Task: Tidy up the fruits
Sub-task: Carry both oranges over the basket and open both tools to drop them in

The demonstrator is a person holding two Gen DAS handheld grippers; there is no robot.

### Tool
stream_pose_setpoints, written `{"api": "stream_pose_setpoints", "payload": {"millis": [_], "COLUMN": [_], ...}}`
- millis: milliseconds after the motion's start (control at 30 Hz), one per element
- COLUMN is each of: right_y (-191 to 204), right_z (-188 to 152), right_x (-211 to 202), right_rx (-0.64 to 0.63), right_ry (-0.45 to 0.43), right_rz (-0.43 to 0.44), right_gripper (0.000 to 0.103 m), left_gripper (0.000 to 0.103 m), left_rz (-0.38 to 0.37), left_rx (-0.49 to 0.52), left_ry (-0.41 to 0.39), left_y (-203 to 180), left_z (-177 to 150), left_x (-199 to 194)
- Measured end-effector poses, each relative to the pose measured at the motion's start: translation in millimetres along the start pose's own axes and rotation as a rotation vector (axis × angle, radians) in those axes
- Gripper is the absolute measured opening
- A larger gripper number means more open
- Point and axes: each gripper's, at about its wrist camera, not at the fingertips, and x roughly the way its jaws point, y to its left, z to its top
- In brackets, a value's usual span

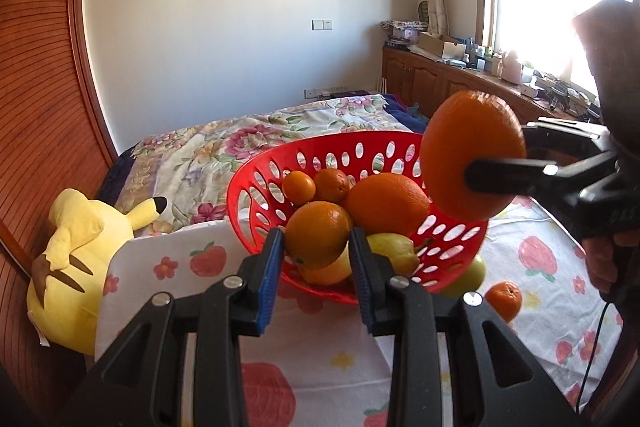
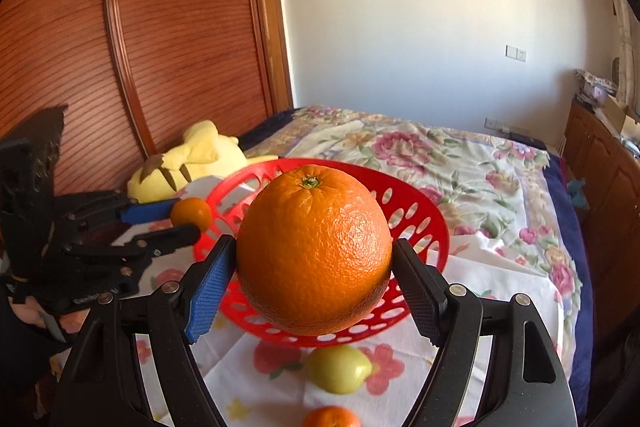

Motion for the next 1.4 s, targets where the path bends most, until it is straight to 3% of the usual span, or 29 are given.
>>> {"api": "stream_pose_setpoints", "payload": {"millis": [500, 1067, 1400], "right_y": [-1.9, -0.1, 3.1], "right_z": [-16.0, -24.2, -21.8], "right_x": [43.5, 40.9, 26.2], "right_rx": [-0.027, -0.009, -0.008], "right_ry": [0.116, 0.112, 0.058], "right_rz": [-0.028, -0.032, -0.022], "right_gripper": [0.081, 0.082, 0.082], "left_gripper": [0.032, 0.032, 0.033], "left_rz": [0.002, 0.013, 0.021], "left_rx": [-0.003, -0.015, -0.011], "left_ry": [0.022, 0.051, 0.046], "left_y": [5.0, 7.2, 5.7], "left_z": [10.3, 8.3, 8.5], "left_x": [40.6, 58.3, 58.4]}}
